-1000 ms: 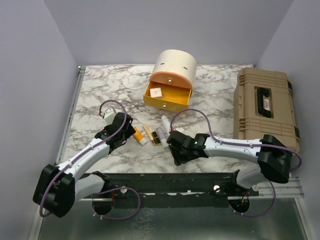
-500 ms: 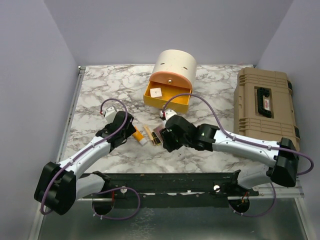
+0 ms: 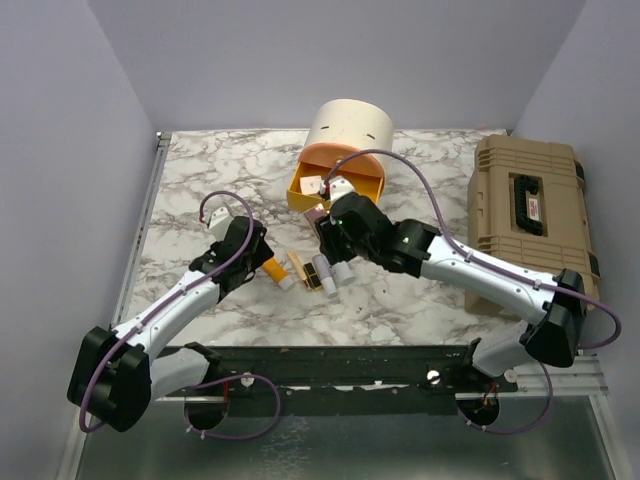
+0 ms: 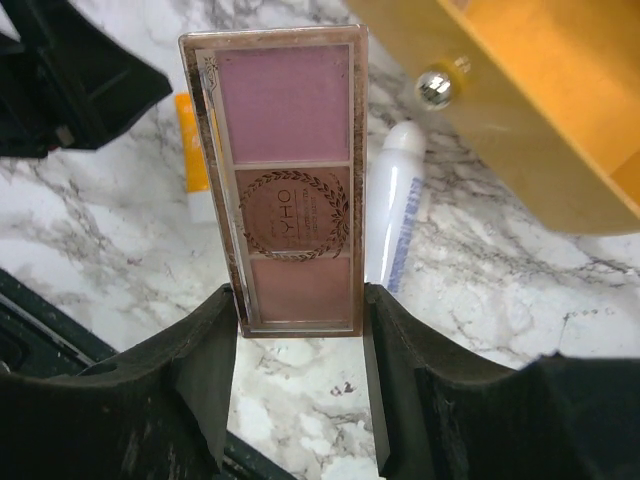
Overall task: Organize the makeup
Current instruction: Place the makeup in the drawer.
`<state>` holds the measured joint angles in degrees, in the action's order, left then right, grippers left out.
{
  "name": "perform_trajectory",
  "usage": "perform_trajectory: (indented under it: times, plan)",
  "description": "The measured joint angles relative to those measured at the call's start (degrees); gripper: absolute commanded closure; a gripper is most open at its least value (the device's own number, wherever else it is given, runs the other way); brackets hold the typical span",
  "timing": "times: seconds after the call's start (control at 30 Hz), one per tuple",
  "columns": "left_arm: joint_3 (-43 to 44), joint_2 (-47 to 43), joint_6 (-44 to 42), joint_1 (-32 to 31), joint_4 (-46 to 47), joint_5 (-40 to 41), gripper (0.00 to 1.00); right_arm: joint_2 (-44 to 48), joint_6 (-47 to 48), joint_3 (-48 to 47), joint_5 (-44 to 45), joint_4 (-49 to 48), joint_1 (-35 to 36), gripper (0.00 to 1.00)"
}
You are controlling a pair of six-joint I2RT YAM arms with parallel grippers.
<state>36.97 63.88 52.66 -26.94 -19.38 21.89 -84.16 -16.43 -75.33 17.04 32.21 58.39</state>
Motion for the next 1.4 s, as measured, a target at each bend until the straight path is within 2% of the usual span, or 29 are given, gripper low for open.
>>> perform_trajectory:
  times: [0.13, 0.27, 0.57, 0.8, 1.03, 1.4]
  plan:
    - [0.5, 0.0, -0.3, 0.3, -0.2, -1.9, 0.36, 0.2, 0.7, -1.8, -0.9, -0.1, -3.7, 0.64]
    - [5.1, 0.7, -1.4, 0.5, -0.4, -6.5, 0.36, 1.1, 0.9, -2.1, -2.4, 0.1, -8.4, 0.63]
    - [13.9, 6.8, -7.8, 0.6, 2.1, -16.0, 0.35, -0.6, -0.5, -7.1, -11.5, 1.5, -20.5, 0.62]
    - [14.2, 10.7, -10.3, 0.2, 5.2, -23.6, 0.35, -9.1, 1.4, -16.0, -14.1, 5.2, -22.2, 0.61]
    - [15.2, 12.3, -11.7, -0.2, 10.3, -29.2, 0.34, -12.4, 5.1, -16.2, -14.0, 7.3, -22.9, 0.57]
    - [15.1, 13.2, -11.7, -0.5, 12.3, -32.6, 0.30, -14.6, 14.3, -18.2, -13.4, 7.6, -23.2, 0.55]
